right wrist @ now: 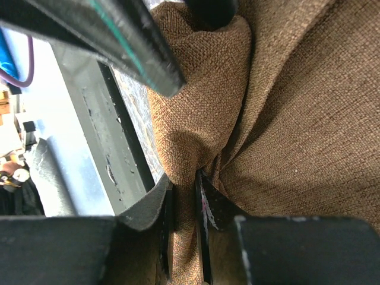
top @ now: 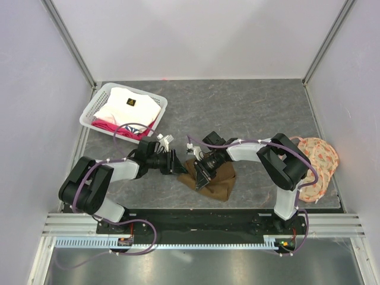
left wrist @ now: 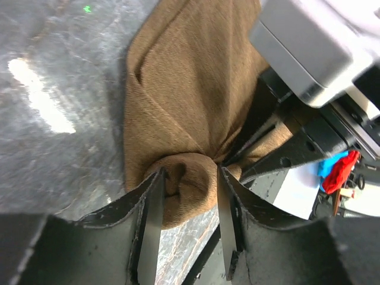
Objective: Fold the napkin, place the utensils inside, and roll it up
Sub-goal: Roll the napkin with the utensil
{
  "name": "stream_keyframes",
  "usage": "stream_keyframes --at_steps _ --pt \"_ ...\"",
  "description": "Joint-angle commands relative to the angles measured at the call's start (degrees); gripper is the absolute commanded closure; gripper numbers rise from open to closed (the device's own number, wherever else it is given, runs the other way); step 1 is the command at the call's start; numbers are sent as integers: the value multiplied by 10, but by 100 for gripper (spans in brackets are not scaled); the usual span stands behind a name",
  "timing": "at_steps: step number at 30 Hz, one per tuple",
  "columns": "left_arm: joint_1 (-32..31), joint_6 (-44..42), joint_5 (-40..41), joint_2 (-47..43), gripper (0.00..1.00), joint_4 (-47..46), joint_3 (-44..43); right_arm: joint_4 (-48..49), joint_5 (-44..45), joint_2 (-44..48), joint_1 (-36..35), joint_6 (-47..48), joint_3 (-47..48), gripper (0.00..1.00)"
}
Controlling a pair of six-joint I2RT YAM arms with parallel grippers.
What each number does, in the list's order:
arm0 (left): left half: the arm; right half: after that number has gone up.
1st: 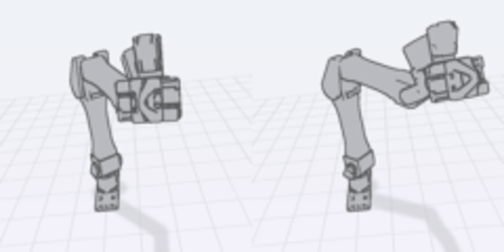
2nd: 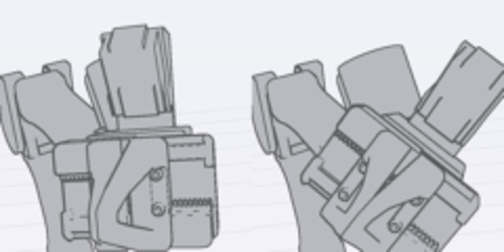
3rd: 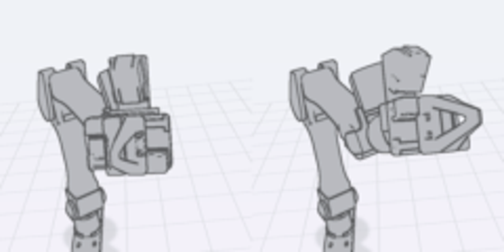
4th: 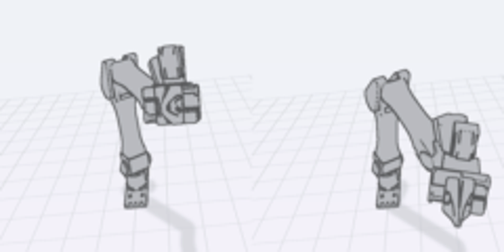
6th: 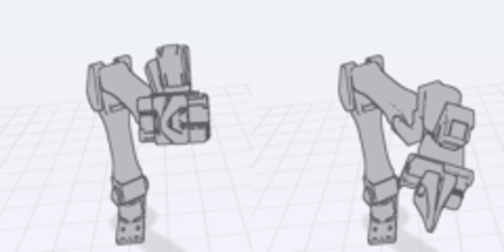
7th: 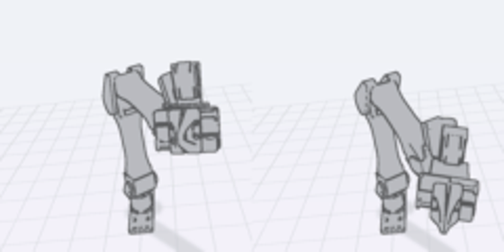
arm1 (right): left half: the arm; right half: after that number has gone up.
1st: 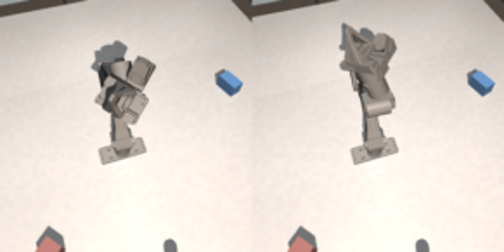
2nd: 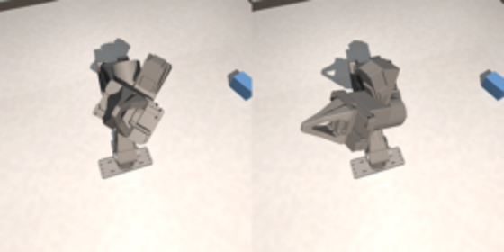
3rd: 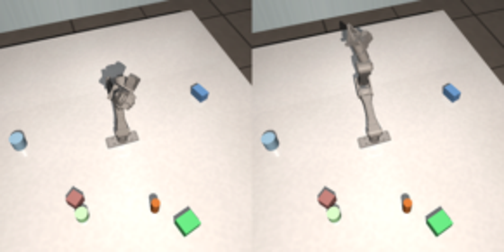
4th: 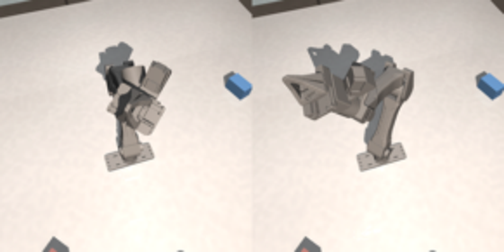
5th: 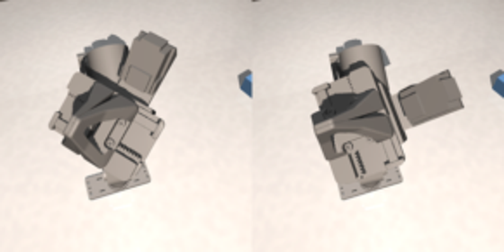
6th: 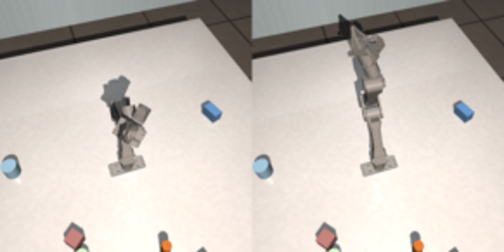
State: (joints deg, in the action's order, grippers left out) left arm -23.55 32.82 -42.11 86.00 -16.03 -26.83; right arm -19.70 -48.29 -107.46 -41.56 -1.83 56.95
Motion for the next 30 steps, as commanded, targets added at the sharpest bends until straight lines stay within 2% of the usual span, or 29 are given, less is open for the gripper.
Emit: stream_keyframes --at_steps 1,3,4,6,7,9,13,17,20,25,26,30 --pt "-9 12 -24 4 59 -31 -11 -1 54 -34 6 37 -9 78" --pt "-10 12 -22 8 64 -31 -13 0 55 -36 7 37 -11 78" --pt "-10 12 -21 9 72 -31 -13 2 56 -37 8 37 -10 78" --pt "-10 15 -19 20 79 -31 -16 2 59 -38 8 37 -13 78" --pt "-10 15 -20 25 88 -30 -16 3 60 -38 10 37 -13 77" --pt "-11 15 -18 33 97 -26 -21 3 67 -36 10 33 -14 76" --pt "-10 3 23 35 98 48 -39 3 86 -18 11 21 -18 67" --pt "-10 -9 47 40 98 99 -60 -1 126 35 10 -3 -30 43" --pt "-10 -13 40 51 98 113 -68 -6 168 84 11 -18 -37 34" --pt "-10 -17 31 76 98 129 -85 -30 257 179 8 -35 -46 26" --pt "-10 -17 30 80 98 131 -87 -37 296 215 6 -37 -47 22" --pt "-10 -19 31 97 98 152 -104 -94 376 276 -8 -39 -42 18"
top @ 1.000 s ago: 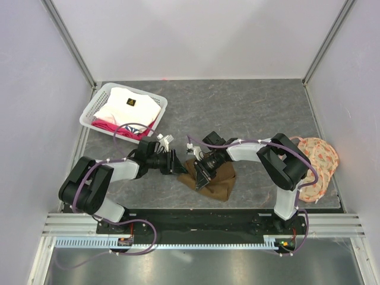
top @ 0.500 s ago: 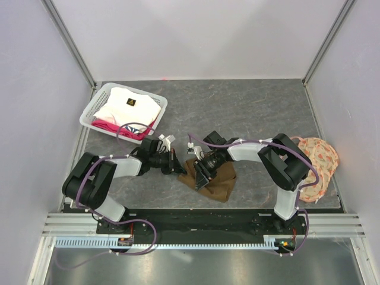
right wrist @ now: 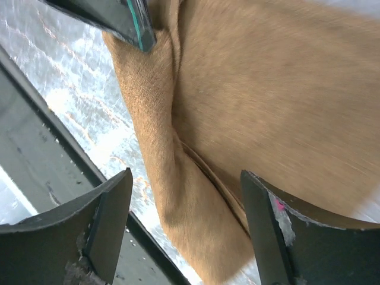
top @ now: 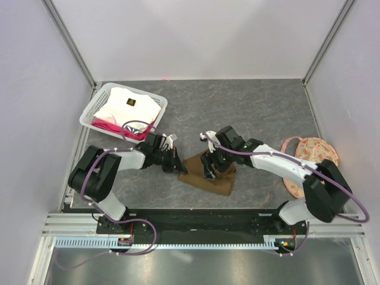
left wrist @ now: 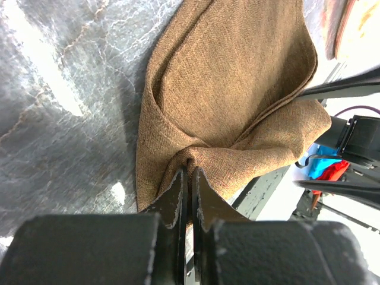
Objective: Fold the napkin, place the utensils inside, and roll it up
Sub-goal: Roll the napkin with the utensil
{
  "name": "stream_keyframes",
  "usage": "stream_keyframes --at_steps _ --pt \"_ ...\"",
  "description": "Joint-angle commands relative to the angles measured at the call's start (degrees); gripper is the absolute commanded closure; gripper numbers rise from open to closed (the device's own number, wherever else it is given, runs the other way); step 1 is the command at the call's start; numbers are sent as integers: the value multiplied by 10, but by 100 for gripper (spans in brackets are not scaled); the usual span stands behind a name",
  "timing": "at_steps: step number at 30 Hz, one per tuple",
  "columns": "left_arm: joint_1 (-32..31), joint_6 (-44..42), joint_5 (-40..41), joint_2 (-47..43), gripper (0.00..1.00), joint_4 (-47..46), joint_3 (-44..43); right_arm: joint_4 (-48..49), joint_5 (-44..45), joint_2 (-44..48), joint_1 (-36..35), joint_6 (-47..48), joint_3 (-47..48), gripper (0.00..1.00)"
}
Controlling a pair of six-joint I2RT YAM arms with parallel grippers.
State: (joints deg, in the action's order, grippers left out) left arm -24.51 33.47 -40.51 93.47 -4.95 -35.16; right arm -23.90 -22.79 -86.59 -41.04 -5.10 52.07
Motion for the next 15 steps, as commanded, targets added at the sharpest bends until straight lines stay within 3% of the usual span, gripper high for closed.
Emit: stream_keyframes --at_steps 1,7,15 --pt "0 -24 15 24 98 44 -23 -78 133 73 -21 -12 9 18" --pt "-1 -22 25 30 98 76 -38 -163 216 71 -92 -82 29 17" --pt "0 -28 23 37 98 89 -45 -173 256 59 -126 -128 4 18"
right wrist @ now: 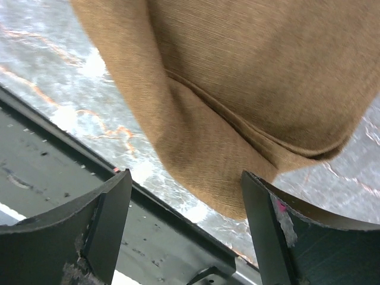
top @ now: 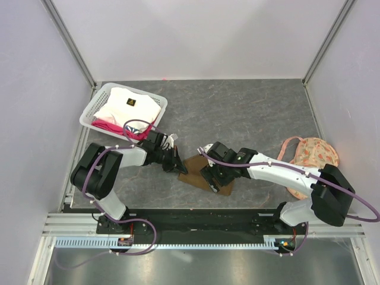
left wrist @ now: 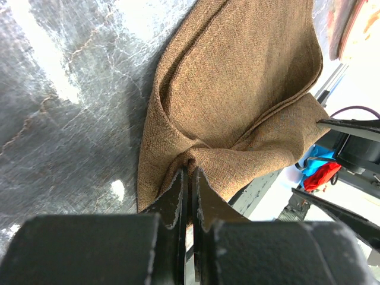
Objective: Fold the napkin, place the utensils inside, and roll it up
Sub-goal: Roll the napkin with the utensil
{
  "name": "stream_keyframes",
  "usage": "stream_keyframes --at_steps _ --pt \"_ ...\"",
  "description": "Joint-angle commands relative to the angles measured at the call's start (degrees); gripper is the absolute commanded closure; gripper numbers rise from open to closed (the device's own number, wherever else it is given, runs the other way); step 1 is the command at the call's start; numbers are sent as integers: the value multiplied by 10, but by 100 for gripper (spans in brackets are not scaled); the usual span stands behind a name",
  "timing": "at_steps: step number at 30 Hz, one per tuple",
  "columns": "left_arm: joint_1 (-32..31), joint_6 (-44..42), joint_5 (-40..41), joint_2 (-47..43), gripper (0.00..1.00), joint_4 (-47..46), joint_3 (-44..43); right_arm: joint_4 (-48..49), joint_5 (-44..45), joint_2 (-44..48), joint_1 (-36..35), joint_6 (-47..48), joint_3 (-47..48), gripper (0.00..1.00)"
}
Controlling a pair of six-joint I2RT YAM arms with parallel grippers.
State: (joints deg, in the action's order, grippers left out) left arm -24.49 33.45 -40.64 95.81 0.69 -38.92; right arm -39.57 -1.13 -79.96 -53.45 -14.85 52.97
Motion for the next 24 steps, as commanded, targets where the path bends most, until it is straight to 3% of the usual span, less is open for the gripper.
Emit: stream_keyframes --at_steps 1,14,21,24 --pt "0 -28 23 13 98 33 -7 -16 40 -12 -2 -31 -8 18" --pt "-1 -30 21 16 98 32 -9 -2 13 -55 -3 -20 -30 24" --pt "0 -30 20 22 98 34 -10 -17 -53 -63 -1 -29 -23 52" --pt "1 -29 21 28 98 37 -13 -16 -103 -77 11 -31 -27 58"
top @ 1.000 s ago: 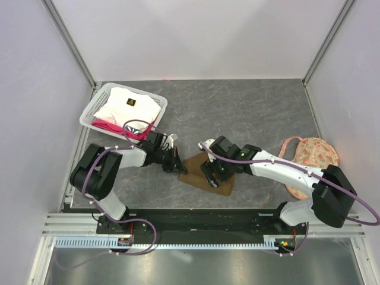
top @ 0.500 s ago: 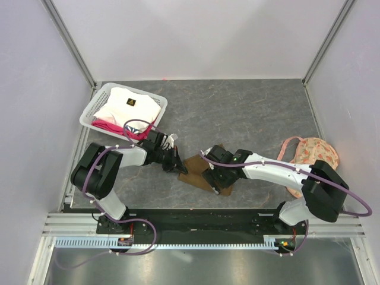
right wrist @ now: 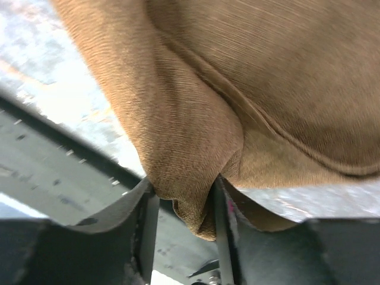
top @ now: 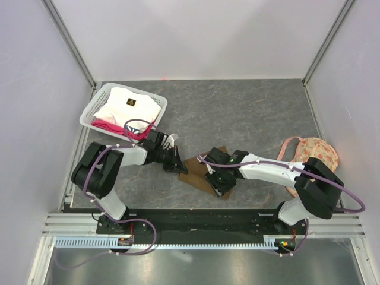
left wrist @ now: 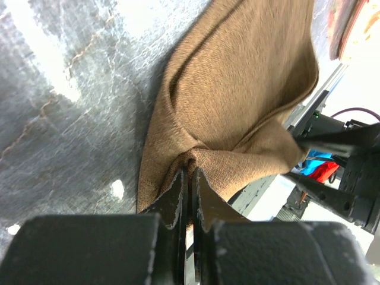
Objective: Fold the napkin, place the utensils inside, and roll it up
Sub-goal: Roll the napkin with the utensil
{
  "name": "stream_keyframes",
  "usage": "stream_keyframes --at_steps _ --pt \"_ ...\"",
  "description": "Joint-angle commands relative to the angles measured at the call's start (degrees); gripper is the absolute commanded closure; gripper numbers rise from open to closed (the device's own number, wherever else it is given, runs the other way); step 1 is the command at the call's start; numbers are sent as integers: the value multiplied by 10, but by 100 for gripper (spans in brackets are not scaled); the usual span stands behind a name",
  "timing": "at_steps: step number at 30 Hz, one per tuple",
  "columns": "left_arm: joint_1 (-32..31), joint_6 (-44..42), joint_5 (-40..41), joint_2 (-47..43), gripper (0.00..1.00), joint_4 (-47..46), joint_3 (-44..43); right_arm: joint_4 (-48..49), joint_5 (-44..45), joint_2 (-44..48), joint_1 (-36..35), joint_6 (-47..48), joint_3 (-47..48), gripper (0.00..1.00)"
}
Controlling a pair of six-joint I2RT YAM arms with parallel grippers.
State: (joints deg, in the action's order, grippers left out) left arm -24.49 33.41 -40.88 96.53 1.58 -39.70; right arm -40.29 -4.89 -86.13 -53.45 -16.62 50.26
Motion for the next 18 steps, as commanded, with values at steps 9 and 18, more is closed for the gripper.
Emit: stream_keyframes --at_steps 9,18 --pt "1 -39 32 39 98 49 -22 -3 -157 -45 114 -11 -35 63" --pt "2 -54 41 69 98 75 -37 -11 -127 -65 132 -26 -46 59"
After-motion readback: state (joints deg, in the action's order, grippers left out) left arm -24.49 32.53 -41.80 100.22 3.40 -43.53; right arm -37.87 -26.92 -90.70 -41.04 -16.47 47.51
